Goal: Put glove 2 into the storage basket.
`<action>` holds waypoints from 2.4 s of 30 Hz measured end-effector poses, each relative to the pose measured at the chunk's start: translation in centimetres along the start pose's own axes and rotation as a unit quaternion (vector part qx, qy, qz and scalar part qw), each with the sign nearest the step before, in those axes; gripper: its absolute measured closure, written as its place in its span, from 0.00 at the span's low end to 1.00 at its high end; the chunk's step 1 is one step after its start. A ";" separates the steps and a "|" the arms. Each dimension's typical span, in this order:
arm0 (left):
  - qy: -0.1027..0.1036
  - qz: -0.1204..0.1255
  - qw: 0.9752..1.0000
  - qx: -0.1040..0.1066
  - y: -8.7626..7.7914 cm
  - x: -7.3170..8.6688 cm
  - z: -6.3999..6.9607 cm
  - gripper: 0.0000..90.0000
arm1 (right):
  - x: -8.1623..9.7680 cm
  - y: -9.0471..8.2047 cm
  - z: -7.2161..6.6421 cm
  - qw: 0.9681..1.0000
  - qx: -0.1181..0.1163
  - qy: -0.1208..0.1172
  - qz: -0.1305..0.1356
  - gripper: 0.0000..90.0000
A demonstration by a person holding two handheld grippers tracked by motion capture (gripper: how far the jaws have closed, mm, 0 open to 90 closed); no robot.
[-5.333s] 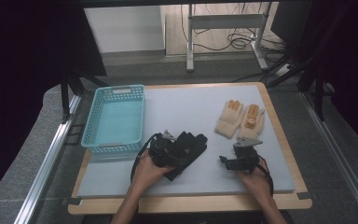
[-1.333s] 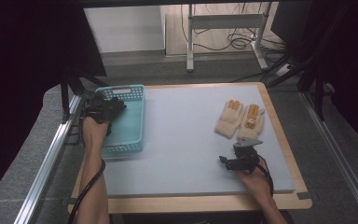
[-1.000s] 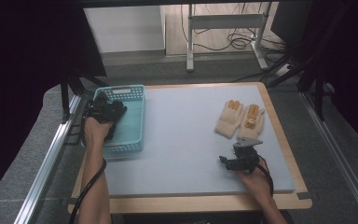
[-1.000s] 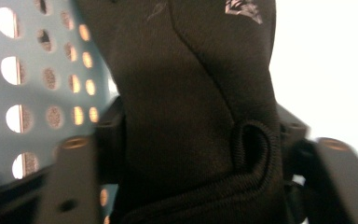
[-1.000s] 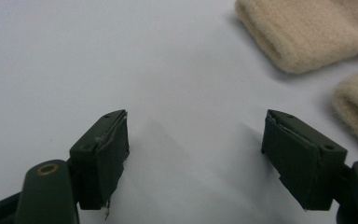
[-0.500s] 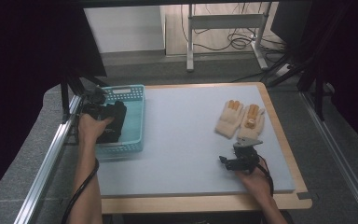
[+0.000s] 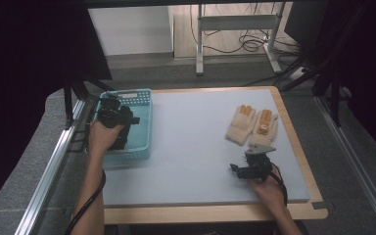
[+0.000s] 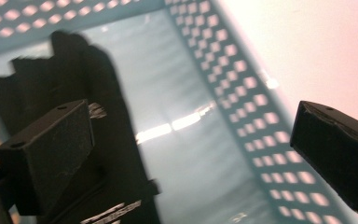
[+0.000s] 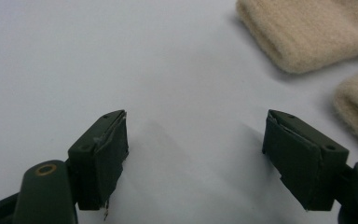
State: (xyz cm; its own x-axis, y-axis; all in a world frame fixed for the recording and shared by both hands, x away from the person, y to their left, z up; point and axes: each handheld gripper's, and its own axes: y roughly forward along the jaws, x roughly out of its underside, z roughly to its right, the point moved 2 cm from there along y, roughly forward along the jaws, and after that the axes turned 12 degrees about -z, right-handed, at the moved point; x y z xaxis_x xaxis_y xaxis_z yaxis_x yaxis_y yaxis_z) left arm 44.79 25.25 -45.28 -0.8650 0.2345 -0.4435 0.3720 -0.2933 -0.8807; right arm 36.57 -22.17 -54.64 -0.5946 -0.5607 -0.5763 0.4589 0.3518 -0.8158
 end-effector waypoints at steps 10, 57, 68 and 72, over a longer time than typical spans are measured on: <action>0.056 0.050 0.997 0.027 -0.9 0.3 4.1 0.00 | 0.0 0.0 0.0 1.000 -0.001 0.000 0.000 0.24; 0.289 0.060 0.955 0.033 7.7 10.8 20.2 0.00 | 0.0 0.0 0.0 1.000 -0.002 0.000 -0.001 0.23; 0.242 0.026 0.969 0.051 9.7 11.7 17.9 0.00 | 0.0 0.0 0.0 1.000 -0.002 0.000 -0.001 0.23; 0.233 0.020 0.971 0.057 9.8 11.6 17.7 0.01 | 0.0 0.0 0.0 1.000 -0.003 0.000 -0.001 0.23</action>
State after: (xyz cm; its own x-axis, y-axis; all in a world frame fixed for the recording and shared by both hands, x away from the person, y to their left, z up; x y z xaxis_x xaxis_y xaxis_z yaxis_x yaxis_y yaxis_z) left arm 32.48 8.70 -56.15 -0.5955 0.6062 -0.5271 0.3389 -0.4053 -0.8490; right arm 36.59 -22.16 -54.64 -0.5958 -0.5606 -0.5751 0.4546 0.3548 -0.8170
